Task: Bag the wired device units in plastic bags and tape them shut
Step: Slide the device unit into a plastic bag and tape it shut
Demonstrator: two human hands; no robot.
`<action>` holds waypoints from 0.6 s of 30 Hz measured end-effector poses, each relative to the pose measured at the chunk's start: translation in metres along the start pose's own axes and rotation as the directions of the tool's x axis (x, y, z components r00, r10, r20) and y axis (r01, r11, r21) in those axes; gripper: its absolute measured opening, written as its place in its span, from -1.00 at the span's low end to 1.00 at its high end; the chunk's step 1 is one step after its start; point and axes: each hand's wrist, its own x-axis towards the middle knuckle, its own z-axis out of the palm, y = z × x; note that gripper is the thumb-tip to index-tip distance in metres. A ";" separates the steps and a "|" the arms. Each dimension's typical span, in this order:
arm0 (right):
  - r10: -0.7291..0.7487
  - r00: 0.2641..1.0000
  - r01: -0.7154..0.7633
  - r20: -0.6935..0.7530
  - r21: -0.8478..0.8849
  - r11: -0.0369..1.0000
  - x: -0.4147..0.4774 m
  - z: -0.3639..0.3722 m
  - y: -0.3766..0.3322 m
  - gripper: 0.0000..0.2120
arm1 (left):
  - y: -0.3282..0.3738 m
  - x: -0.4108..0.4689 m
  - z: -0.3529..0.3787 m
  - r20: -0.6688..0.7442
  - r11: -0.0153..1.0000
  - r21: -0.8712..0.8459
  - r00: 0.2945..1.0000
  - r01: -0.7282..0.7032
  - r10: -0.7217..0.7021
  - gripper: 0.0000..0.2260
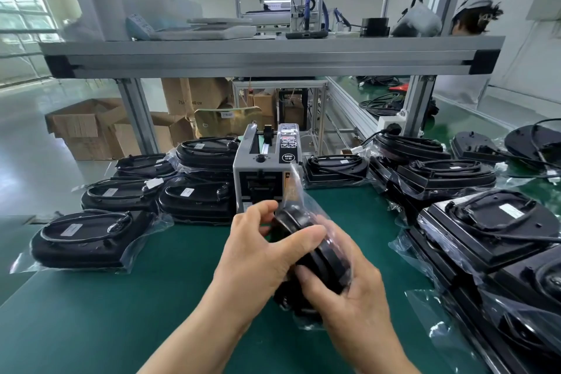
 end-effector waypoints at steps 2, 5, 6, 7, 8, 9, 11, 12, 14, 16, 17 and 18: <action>-0.054 0.997 0.058 -0.058 0.074 0.996 0.005 0.009 0.008 -0.45 | 0.003 0.005 0.002 -0.026 0.988 0.143 0.998 -0.056 0.061 -0.41; -0.036 0.999 0.035 0.003 0.158 0.987 0.007 0.014 0.019 -0.38 | 0.005 0.008 0.002 -0.019 0.941 0.300 0.985 -0.156 0.169 -0.48; -0.022 0.996 0.009 0.082 0.159 0.987 0.006 0.009 0.022 -0.33 | 0.002 0.007 0.002 0.002 0.930 0.314 0.980 -0.191 0.201 -0.48; -0.002 0.984 -0.028 0.180 0.163 0.986 0.004 0.001 0.023 -0.25 | -0.001 0.006 0.001 0.026 0.918 0.323 0.971 -0.232 0.236 -0.49; 0.014 0.958 -0.064 0.286 0.166 0.984 0.001 -0.010 0.023 -0.18 | -0.004 0.003 0.000 0.049 0.900 0.336 0.959 -0.278 0.278 -0.48; 0.029 0.925 -0.096 0.378 0.161 0.982 -0.002 -0.022 0.021 -0.12 | -0.009 0.001 -0.001 0.066 0.874 0.356 0.942 -0.329 0.328 -0.45; 0.055 0.867 -0.179 0.496 0.207 0.962 -0.007 -0.043 0.012 -0.14 | -0.022 -0.005 -0.001 0.116 0.805 0.413 0.902 -0.425 0.417 -0.29; 0.068 0.854 -0.228 0.515 0.253 0.940 -0.010 -0.051 0.007 -0.19 | -0.028 -0.008 0.002 0.164 0.749 0.456 0.873 -0.481 0.460 -0.21; 0.118 0.881 -0.269 0.458 0.279 0.922 -0.016 -0.053 0.001 -0.21 | -0.041 -0.014 0.011 0.264 0.582 0.534 0.775 -0.613 0.574 -0.17; 0.226 0.928 -0.298 0.296 0.226 0.927 -0.022 -0.043 0.005 -0.30 | -0.054 -0.019 0.023 0.277 0.482 0.548 0.692 -0.684 0.667 -0.24; 0.278 0.938 -0.320 0.209 0.208 0.924 -0.026 -0.037 0.011 -0.39 | -0.060 -0.021 0.028 0.263 0.470 0.543 0.672 -0.696 0.692 -0.27; 0.317 0.938 -0.342 0.143 0.216 0.915 -0.029 -0.033 0.016 -0.47 | -0.065 -0.022 0.033 0.253 0.467 0.538 0.662 -0.702 0.705 -0.29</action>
